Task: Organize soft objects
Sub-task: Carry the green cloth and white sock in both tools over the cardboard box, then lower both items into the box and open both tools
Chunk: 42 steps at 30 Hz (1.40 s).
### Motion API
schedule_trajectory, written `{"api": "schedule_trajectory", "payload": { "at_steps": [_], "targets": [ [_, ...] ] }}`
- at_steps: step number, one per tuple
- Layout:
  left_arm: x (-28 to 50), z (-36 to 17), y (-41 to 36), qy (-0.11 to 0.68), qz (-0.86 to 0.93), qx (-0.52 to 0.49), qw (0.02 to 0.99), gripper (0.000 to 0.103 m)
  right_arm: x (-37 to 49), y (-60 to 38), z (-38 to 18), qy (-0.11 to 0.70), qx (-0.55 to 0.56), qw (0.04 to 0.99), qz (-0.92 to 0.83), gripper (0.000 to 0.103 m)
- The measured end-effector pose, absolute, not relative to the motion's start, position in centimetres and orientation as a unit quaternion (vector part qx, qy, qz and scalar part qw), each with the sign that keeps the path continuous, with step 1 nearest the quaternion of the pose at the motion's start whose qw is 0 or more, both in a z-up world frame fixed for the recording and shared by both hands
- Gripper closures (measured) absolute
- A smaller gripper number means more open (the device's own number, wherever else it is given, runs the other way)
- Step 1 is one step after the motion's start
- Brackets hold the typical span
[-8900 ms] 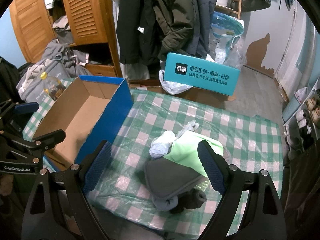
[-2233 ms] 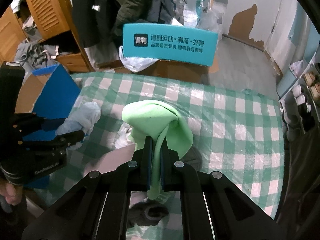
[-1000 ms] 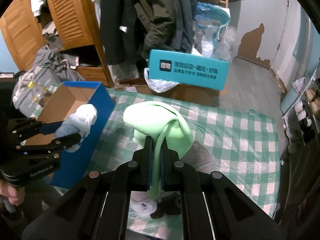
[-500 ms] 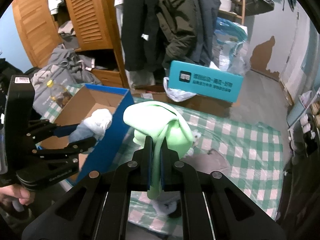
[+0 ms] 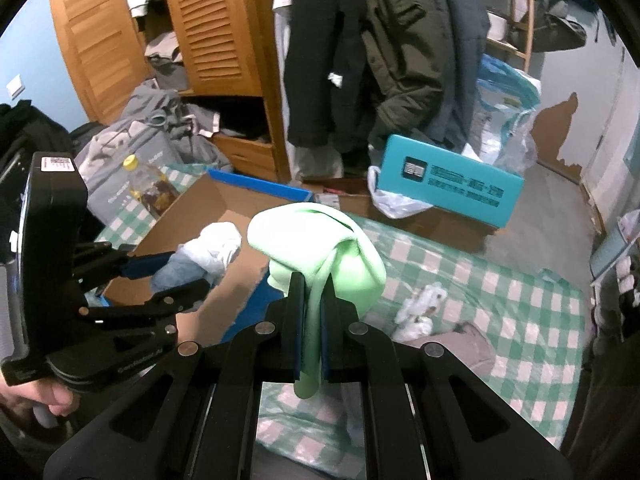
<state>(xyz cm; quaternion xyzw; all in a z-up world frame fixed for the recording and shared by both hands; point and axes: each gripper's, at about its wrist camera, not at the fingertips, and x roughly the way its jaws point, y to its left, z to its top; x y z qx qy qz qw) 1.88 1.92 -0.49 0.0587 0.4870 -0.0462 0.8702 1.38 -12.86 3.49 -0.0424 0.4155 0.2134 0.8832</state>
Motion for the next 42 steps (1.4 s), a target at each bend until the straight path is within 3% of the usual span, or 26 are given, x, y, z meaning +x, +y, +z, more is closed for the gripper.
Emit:
{"api": "schedule_trajectory", "payload": {
  "at_steps": [26, 42],
  "targets": [
    [1.7, -2.3, 12.5, 0.503, 0.026, 0.01, 0.864, 0.065, 3.8, -0.8, 2.1, 0.437, -0.069, 0.85, 0.288, 0.097],
    [2.6, -4.9, 13.7, 0.537, 0.035, -0.005, 0.843, 0.064, 4.8, 1.1, -1.7, 0.487, -0.077, 0.819, 0.293, 0.097]
  ]
}}
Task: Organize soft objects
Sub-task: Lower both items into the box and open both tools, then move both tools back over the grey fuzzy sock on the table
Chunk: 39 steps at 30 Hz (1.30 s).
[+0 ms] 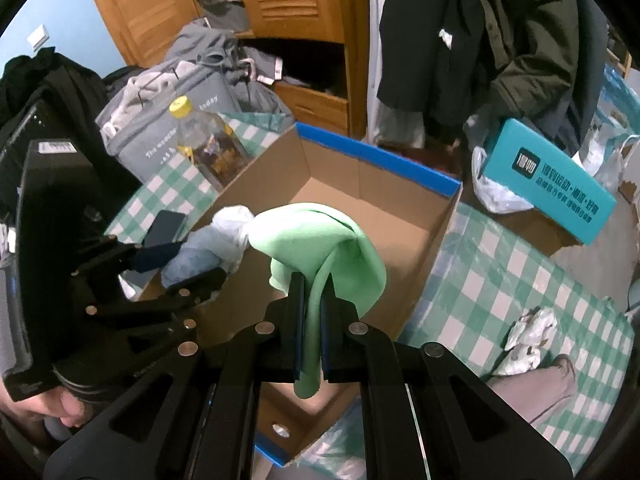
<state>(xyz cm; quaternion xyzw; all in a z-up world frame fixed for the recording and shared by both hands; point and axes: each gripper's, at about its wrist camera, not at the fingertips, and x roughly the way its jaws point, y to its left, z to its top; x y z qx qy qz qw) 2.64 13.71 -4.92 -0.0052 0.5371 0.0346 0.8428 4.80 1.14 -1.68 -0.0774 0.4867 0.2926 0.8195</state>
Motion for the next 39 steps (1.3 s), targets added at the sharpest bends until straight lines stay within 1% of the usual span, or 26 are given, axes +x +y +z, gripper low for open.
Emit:
{"api": "schedule_trajectory", "payload": {
  "at_steps": [7, 8, 9, 13, 16, 17, 19, 22, 28, 30, 37, 39],
  "targets": [
    [2.6, -4.8, 13.5, 0.539, 0.034, -0.003, 0.842, 0.061, 4.8, 1.1, -1.9, 0.491, -0.085, 0.818, 0.288, 0.097],
    [2.6, -4.8, 13.5, 0.539, 0.036, -0.003, 0.842, 0.057, 4.8, 1.1, -2.0, 0.491, -0.085, 0.818, 0.286, 0.093],
    [2.6, -4.7, 13.5, 0.538, 0.037, -0.003, 0.842, 0.053, 4.8, 0.9, -2.0, 0.492, -0.085, 0.819, 0.283, 0.086],
    [2.5, -4.5, 13.5, 0.533, 0.036, -0.003, 0.845, 0.051, 4.9, 0.3, -2.0, 0.492, -0.08, 0.821, 0.279, 0.074],
    [2.5, -4.3, 13.3, 0.532, 0.034, -0.002, 0.846, 0.049, 4.9, -0.2, -1.7, 0.49, -0.074, 0.824, 0.274, 0.072],
    [2.5, -4.2, 13.1, 0.531, 0.032, 0.0, 0.847, 0.047, 4.9, -0.4, -1.6, 0.489, -0.072, 0.825, 0.273, 0.071],
    [2.5, -4.1, 12.8, 0.529, 0.028, 0.002, 0.848, 0.043, 4.9, -0.9, -1.3, 0.486, -0.067, 0.829, 0.27, 0.066],
    [2.4, -3.9, 12.2, 0.527, 0.02, 0.005, 0.849, 0.042, 4.8, -1.6, -0.9, 0.482, -0.059, 0.832, 0.267, 0.054],
    [2.3, -3.1, 11.1, 0.521, 0.011, 0.013, 0.853, 0.041, 4.3, -3.1, -0.4, 0.478, -0.052, 0.837, 0.26, 0.05],
    [2.3, -2.8, 10.8, 0.518, 0.009, 0.015, 0.855, 0.036, 4.1, -3.6, -0.3, 0.478, -0.05, 0.839, 0.257, 0.049],
    [2.1, -2.1, 9.1, 0.509, -0.004, 0.029, 0.86, 0.034, 3.4, -5.9, 0.1, 0.478, -0.041, 0.843, 0.244, 0.047],
    [2.1, -2.0, 8.5, 0.509, -0.007, 0.034, 0.86, 0.03, 3.2, -6.5, 0.2, 0.478, -0.039, 0.844, 0.24, 0.046]
  ]
}}
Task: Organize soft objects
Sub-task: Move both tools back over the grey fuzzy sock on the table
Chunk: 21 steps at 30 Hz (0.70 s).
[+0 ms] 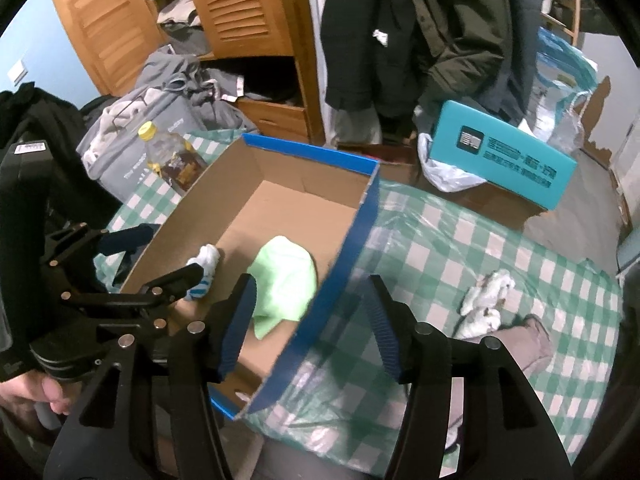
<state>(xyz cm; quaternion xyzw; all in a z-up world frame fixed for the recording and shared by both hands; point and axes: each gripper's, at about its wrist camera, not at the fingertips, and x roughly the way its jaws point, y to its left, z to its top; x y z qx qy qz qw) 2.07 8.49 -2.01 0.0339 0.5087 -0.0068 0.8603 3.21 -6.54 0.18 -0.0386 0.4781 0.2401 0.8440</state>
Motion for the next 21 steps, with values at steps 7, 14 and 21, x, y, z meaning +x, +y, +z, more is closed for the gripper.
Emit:
{"api": "schedule_trajectory", "payload": {
  "at_steps": [7, 14, 21],
  "targets": [
    [2.2, -1.9, 6.4, 0.509, -0.02, 0.049, 0.859, 0.029, 2.7, -9.1, 0.3, 0.48, -0.028, 0.847, 0.225, 0.045],
    [2.4, -1.9, 4.0, 0.51, -0.036, 0.058, 0.857, 0.027, 2.5, -12.2, 0.0, 0.485, -0.016, 0.85, 0.204, 0.045],
    [2.4, -2.0, 1.4, 0.511, -0.053, 0.073, 0.855, 0.023, 2.1, -15.6, -0.4, 0.489, -0.006, 0.854, 0.179, 0.045]
  ]
}}
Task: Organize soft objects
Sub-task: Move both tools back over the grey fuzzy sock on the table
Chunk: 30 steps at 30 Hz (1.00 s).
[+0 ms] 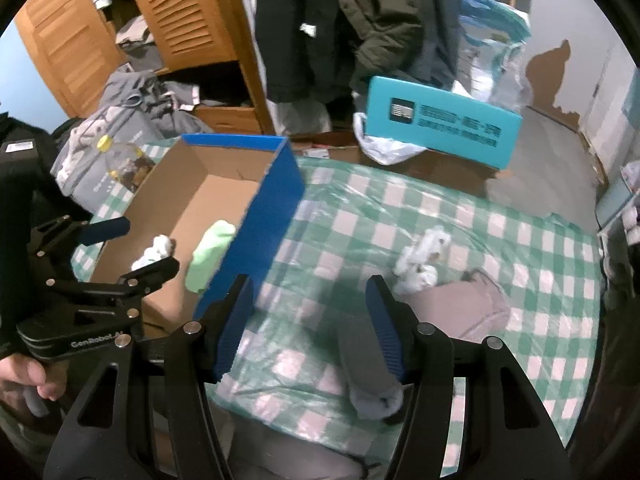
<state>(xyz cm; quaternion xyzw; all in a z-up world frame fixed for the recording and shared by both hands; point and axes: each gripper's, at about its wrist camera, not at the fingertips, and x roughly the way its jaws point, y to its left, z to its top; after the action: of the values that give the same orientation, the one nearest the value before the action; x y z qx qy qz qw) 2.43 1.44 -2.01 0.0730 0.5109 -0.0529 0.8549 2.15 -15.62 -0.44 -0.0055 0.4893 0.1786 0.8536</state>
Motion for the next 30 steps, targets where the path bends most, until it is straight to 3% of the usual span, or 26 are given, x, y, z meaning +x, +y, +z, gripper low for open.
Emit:
{"api": "schedule_trajectory", "payload": {
  "at_steps": [22, 30],
  "targets": [
    [2.6, -4.3, -8.6, 0.531, -0.121, 0.132, 0.828, 0.023, 0.0, -25.5, -3.4, 0.512, 0.04, 0.852, 0.099, 0.045],
    [2.8, -6.0, -11.6, 0.541, -0.138, 0.154, 0.815, 0.016, -0.2, -28.0, -4.8, 0.524, 0.05, 0.846, 0.079, 0.045]
  ]
}}
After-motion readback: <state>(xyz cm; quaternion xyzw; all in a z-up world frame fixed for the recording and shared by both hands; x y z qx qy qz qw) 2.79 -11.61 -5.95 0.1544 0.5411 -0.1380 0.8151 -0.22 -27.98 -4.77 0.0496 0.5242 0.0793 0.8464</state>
